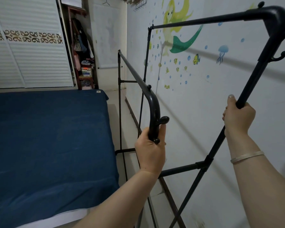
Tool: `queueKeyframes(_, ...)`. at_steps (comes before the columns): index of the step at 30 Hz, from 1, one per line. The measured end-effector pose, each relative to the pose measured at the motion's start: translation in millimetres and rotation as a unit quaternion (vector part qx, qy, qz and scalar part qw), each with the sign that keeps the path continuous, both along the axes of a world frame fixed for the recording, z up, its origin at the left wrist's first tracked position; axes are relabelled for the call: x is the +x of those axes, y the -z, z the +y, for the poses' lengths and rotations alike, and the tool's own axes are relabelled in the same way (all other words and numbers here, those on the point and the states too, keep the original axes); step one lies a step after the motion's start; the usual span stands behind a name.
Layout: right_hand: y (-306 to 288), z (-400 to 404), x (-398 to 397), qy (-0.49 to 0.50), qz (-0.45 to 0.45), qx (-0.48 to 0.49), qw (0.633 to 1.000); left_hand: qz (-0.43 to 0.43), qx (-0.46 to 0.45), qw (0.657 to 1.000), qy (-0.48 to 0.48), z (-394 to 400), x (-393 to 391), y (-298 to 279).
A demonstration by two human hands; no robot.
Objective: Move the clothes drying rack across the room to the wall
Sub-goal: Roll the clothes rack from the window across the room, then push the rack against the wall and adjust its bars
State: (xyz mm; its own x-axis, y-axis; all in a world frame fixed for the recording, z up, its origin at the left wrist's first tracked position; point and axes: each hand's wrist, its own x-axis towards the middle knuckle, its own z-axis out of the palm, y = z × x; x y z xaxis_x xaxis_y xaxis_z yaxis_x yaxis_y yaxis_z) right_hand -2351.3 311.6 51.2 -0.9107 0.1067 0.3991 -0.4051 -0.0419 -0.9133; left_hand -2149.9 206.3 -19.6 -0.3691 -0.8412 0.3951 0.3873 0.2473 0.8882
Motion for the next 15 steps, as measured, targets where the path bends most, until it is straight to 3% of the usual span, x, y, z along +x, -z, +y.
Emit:
queueKeyframes(3,1.0,0.0,1.9,0.02,0.006,0.063,0.998,-0.014,-0.034,0.999,0.007,-1.5,2.7,1.2)
queueKeyframes(7,-0.8,-5.2,21.0,0.039,0.023,0.07,0.996,-0.005,-0.105,0.994,0.016,-1.1,10.0,2.0)
queueKeyframes(12,-9.6,-13.3,65.5,0.068,0.172,0.13,0.974,-0.034,-0.141,0.989,0.039,-4.3,21.2,3.9)
queueKeyframes(15,-23.2,-23.8,98.7,0.011,0.236,0.168,0.957,-0.029,-0.163,0.986,0.008,-16.2,25.7,-7.1)
